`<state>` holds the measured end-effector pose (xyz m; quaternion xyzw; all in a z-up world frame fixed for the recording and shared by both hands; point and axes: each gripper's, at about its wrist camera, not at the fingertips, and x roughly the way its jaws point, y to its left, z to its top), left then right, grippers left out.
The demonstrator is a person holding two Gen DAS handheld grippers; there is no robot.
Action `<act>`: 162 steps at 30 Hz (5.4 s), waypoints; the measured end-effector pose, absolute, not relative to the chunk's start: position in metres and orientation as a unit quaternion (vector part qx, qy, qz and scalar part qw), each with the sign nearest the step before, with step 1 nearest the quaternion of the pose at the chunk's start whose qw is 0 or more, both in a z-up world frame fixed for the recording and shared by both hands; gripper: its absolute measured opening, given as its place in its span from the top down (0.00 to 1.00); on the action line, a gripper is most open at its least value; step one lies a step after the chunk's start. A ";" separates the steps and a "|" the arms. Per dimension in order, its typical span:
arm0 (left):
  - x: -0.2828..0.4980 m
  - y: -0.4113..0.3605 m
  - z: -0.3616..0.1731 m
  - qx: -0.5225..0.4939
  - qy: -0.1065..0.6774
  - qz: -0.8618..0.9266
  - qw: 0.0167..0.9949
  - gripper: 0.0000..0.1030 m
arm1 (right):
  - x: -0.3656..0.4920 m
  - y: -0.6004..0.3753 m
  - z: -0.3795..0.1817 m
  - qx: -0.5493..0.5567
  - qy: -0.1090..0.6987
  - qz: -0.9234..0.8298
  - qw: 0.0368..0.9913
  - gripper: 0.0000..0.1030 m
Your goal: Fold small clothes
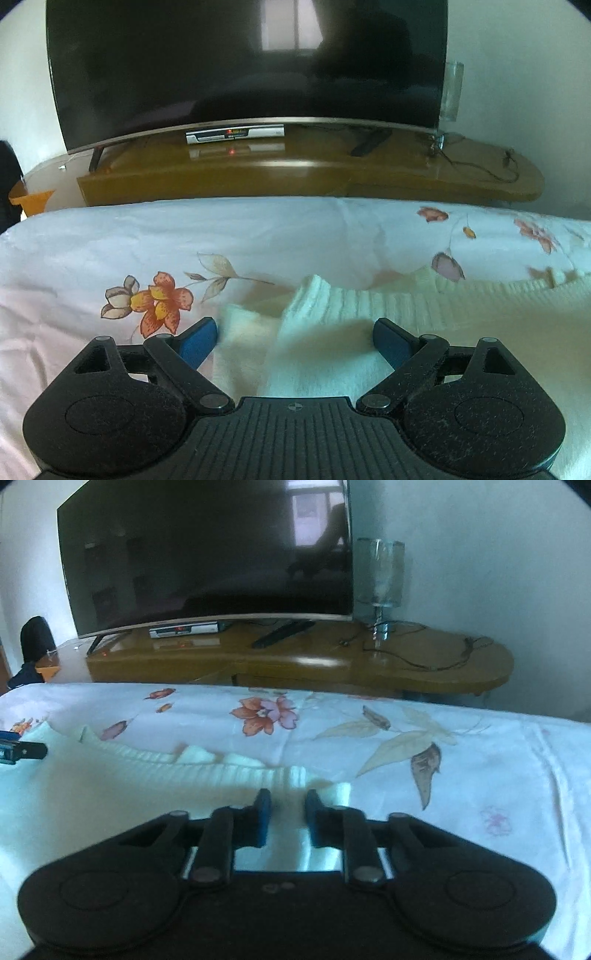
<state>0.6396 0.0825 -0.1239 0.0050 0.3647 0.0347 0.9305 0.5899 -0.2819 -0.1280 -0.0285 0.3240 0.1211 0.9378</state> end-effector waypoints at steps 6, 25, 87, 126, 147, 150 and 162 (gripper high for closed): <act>0.642 0.089 -0.130 -0.015 0.362 0.042 0.931 0.24 | 0.585 -0.288 -0.122 -0.031 0.305 0.115 0.945 0.96; 0.427 0.135 -0.100 -0.260 0.333 0.022 0.906 0.06 | 0.452 -0.292 -0.087 0.028 0.308 0.146 0.940 0.72; 0.489 0.097 -0.135 -0.379 0.238 0.020 0.894 0.91 | 0.503 -0.200 -0.146 0.158 0.399 0.224 0.875 1.00; 0.567 0.023 -0.124 -0.173 0.393 -0.052 0.902 0.21 | 0.483 -0.331 -0.120 0.265 0.380 0.227 0.857 0.51; 0.579 0.018 -0.125 -0.155 0.384 -0.043 0.909 0.21 | 0.504 -0.277 -0.098 0.142 0.350 0.268 0.886 0.84; 0.579 0.003 -0.118 -0.140 0.383 -0.070 0.910 0.21 | 0.478 -0.269 -0.065 0.084 0.305 0.259 0.913 0.85; 0.591 -0.007 -0.111 -0.124 0.385 -0.080 0.911 0.21 | 0.504 -0.341 -0.118 0.264 0.373 0.220 0.862 0.60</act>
